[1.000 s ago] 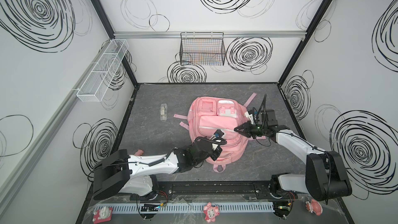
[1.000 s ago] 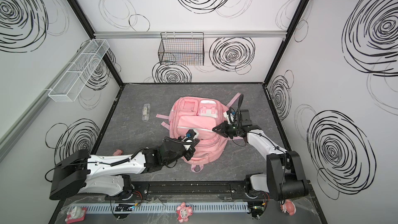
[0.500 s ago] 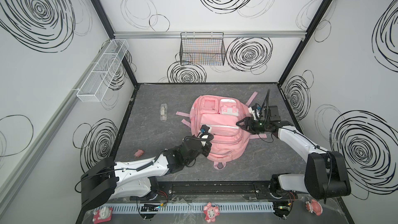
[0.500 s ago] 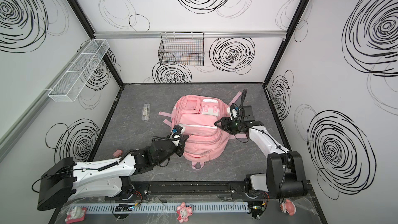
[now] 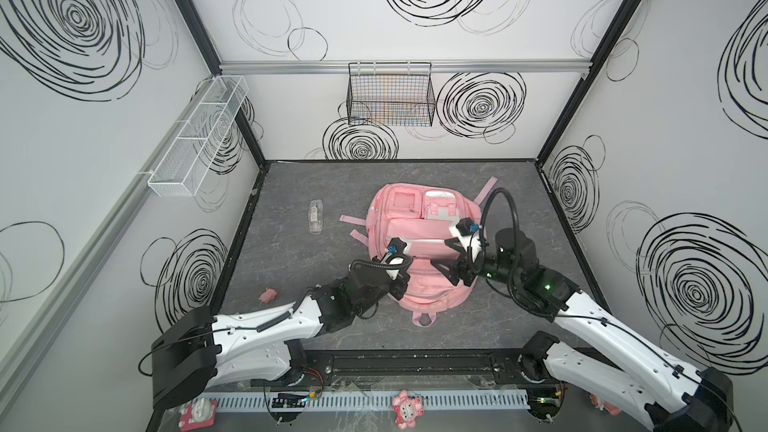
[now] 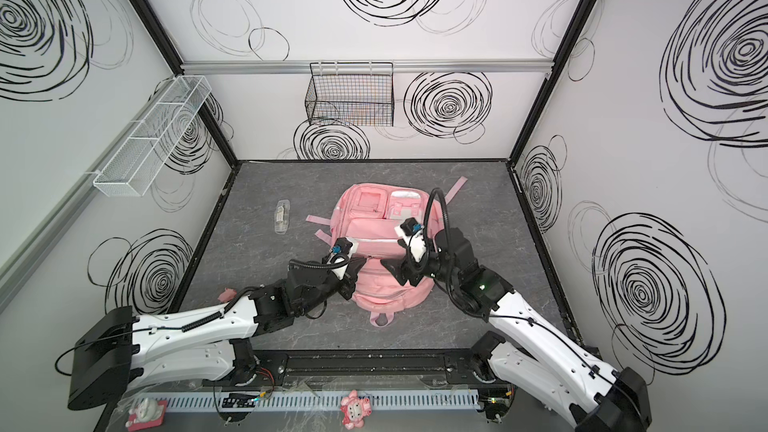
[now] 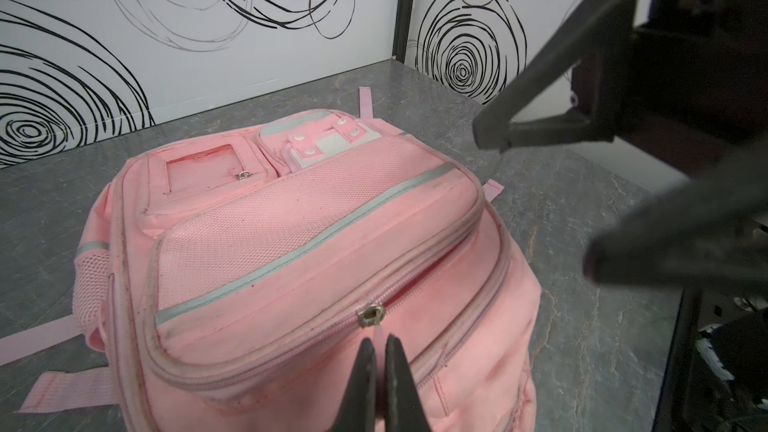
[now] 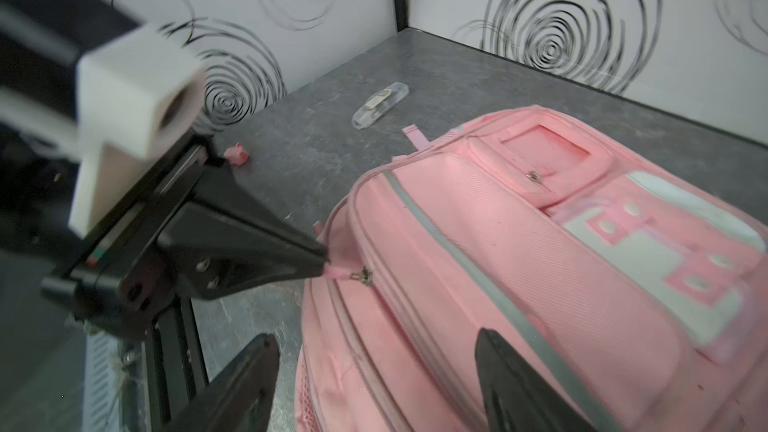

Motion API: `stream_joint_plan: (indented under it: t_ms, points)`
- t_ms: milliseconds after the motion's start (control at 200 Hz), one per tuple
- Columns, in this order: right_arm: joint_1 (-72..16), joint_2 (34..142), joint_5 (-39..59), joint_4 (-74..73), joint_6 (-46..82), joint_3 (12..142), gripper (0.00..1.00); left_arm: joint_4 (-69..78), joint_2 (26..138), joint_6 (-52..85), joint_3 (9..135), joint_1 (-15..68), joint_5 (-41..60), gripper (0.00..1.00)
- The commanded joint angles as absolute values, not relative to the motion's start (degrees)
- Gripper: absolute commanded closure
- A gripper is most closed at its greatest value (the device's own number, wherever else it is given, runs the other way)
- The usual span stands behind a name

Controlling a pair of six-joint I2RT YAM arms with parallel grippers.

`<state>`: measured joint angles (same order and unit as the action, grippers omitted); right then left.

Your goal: Pack the student bag

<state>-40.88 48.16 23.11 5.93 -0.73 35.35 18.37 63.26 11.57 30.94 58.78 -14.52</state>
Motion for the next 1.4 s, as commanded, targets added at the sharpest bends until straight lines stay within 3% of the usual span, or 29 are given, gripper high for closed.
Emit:
stream_joint_plan:
  t_ms: [0,335,545,730,870,1181,1391]
  points:
    - [-44.9,49.3,15.5,-1.1,-12.1,33.3,0.21,21.3,60.3,9.7,33.7,58.5,-12.5,1.0]
    - [-48.7,60.8,5.8,-4.1,-22.1,35.5,0.28,20.5,59.0,8.4,33.5,57.5,-10.1,1.0]
    - [-48.6,63.2,4.2,-4.1,-22.6,36.7,0.63,19.9,59.0,10.9,32.5,56.1,-14.1,1.0]
    - [-48.7,63.5,3.4,-3.6,-23.1,35.7,0.77,20.0,57.7,14.7,30.2,53.0,-13.5,1.0]
    - [-48.7,64.3,4.1,-2.6,-23.1,36.2,1.0,20.0,57.0,15.1,29.5,53.1,-14.7,1.0]
    - [-48.6,59.9,3.6,-1.4,-21.0,35.4,1.0,17.8,56.8,19.9,25.6,48.8,-29.5,1.0]
    - [-48.3,57.0,4.8,-1.0,-20.9,34.2,1.0,21.3,56.0,26.4,22.8,40.0,-30.6,1.0]
